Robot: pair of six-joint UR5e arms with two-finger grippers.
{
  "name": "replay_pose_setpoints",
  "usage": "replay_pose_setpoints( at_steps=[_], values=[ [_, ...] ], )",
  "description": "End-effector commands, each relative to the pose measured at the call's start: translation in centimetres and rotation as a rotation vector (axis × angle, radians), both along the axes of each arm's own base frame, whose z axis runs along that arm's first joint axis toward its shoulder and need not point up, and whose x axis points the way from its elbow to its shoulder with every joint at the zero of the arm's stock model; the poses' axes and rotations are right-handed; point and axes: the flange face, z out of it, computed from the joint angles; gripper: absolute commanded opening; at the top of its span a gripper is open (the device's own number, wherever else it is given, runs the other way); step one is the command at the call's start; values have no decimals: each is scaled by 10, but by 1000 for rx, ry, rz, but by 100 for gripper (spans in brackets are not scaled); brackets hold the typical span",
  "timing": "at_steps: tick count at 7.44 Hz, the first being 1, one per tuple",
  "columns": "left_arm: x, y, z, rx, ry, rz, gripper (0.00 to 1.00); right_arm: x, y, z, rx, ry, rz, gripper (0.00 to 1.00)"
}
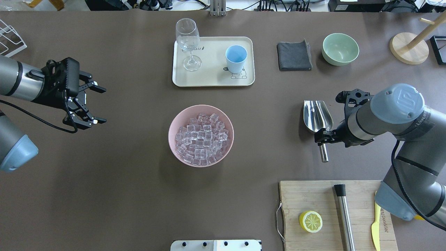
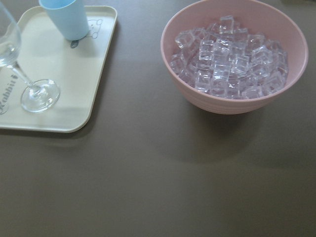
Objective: Put ice in cup with scoop
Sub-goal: 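Lower the right gripper onto the scoop handle while the left approaches the bowl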
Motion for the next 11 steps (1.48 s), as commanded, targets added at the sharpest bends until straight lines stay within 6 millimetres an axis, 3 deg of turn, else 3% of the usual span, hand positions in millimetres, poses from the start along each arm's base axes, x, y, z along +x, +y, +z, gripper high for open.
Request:
replay_pose_setpoints(
  at_steps=[1,3,6,9,11],
  values=[
    [73,9,-15,179,70,81,98,-14,5,9,27,17,-5,90],
    [107,14,-8,246,144,132,98,-24,12,11,23,20,-32,90],
    [114,12,20,217,143,189,98,-32,16,17,30,6,-42,85],
    [131,-6,28,215,163,169,98,-33,16,17,39,2,-53,69],
    [150,-4,18,189,191,154,98,-34,16,16,41,2,-55,68]
  ],
)
